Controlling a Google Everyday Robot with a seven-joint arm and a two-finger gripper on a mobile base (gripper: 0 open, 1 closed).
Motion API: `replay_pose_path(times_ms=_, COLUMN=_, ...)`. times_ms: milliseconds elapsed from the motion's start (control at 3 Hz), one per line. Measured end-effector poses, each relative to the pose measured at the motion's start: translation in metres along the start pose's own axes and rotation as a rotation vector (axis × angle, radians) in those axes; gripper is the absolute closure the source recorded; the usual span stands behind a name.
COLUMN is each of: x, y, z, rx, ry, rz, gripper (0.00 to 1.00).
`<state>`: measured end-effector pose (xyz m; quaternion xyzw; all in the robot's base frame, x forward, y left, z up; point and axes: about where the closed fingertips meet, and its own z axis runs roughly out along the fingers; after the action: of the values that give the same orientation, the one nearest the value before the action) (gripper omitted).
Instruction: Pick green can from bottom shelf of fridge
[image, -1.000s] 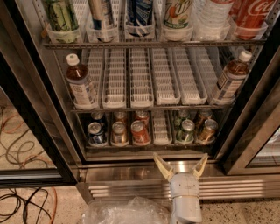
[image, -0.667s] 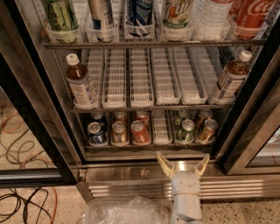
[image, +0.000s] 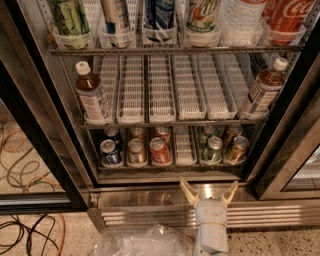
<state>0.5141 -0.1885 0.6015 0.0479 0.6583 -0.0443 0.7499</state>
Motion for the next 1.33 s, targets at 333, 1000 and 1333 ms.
replay_pose_path(times_ms=333, x=0.000, y=0.000, z=0.000, rx=0.000, ry=0.000, rz=0.000, gripper=0.19)
replay_pose_path(times_ms=1000, x=0.004, y=0.004, z=0.009, rx=0.001, ry=-0.003, rz=-0.016, gripper=0.24)
replay_pose_path(times_ms=1333, x=0.007, y=0.007, z=0.022, rx=0.001, ry=-0.009, rz=-0.032, gripper=0.19)
